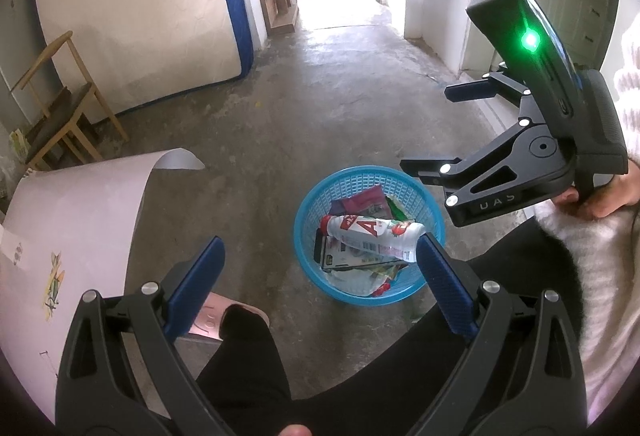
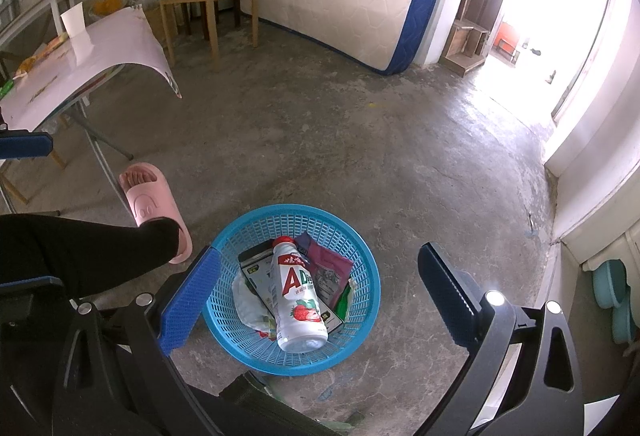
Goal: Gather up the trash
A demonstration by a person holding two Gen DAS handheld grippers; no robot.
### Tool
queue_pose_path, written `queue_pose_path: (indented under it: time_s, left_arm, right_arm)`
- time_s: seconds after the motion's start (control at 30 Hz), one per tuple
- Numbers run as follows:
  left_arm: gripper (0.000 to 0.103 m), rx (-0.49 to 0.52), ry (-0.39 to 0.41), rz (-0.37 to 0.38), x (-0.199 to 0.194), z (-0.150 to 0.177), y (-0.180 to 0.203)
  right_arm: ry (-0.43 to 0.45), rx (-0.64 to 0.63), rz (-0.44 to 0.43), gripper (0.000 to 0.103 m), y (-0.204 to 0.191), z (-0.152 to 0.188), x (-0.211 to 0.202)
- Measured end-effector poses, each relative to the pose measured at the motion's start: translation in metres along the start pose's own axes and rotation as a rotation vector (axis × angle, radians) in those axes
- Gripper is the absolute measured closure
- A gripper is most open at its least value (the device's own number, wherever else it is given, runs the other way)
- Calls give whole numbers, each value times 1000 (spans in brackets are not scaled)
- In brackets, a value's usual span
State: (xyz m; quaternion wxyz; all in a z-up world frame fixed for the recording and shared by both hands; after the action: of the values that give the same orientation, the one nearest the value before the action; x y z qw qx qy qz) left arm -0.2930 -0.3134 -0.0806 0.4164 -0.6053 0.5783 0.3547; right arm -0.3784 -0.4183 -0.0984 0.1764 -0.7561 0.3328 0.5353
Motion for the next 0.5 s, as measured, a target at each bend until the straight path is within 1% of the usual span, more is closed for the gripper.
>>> queue_pose_path:
  time_s: [0.5]
  left_arm:
    - [11, -11, -3, 6, 1, 2, -2]
  right_arm:
    - [0, -2, 1, 7, -1, 0, 0]
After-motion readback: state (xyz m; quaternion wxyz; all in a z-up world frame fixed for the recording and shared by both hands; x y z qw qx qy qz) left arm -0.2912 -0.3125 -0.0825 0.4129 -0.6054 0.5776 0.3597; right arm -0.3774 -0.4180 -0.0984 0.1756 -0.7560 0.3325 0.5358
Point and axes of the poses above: each gripper's, at about its wrist camera, not at the fingertips, and x roughly the way its jaws point, y to its right, z to its underside, the point moved 6 cm from there along x, roughly the way its jaws point, and after that the axes turned 13 degrees about -y, right-handed, at the moved point
